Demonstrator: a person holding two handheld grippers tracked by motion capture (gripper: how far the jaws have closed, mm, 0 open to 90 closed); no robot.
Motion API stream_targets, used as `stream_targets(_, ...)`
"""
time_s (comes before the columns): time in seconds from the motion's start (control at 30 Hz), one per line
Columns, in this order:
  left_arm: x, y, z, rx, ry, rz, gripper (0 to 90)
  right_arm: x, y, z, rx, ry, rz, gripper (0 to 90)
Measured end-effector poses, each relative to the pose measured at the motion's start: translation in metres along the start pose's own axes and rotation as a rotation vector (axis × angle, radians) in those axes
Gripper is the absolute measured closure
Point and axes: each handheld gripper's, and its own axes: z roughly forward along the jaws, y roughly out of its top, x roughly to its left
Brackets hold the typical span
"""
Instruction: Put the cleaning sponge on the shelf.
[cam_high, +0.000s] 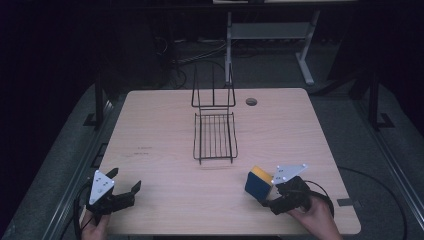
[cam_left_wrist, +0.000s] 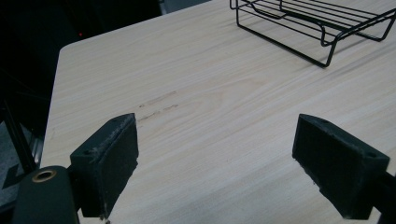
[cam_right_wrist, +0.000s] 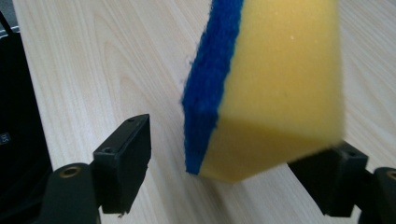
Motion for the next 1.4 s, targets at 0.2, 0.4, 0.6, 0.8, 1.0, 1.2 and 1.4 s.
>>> stream_targets(0.2,0.001,0.000,0.000,-0.004,0.002,-0.007,13.9,-0.001,0.005,0.005,-0.003,-0.011,-0.015,32.5)
stream_targets(0.4,0.002,0.000,-0.001,-0.003,0.002,-0.007,13.9,-0.002,0.007,0.008,0.000,-0.011,-0.018,42.8)
stream_targets(0.6,0.002,0.000,-0.001,-0.002,0.000,-0.006,13.9,-0.004,0.009,0.008,0.005,-0.007,-0.024,48.8)
stream_targets(0.8,0.002,0.000,-0.001,-0.006,0.002,-0.008,13.9,-0.007,0.014,0.006,0.025,0.003,-0.052,54.3)
stream_targets(1.0,0.002,0.000,-0.002,-0.005,0.002,-0.007,13.9,-0.013,0.016,0.005,0.020,0.046,-0.039,55.9)
stream_targets(1.2,0.002,0.000,-0.001,-0.003,0.002,-0.005,13.9,-0.019,0.021,0.002,0.028,0.065,-0.063,56.2)
stream_targets(1.4,0.002,0.000,-0.002,-0.005,0.002,-0.007,13.9,-0.026,0.027,-0.001,0.025,0.091,-0.075,56.3)
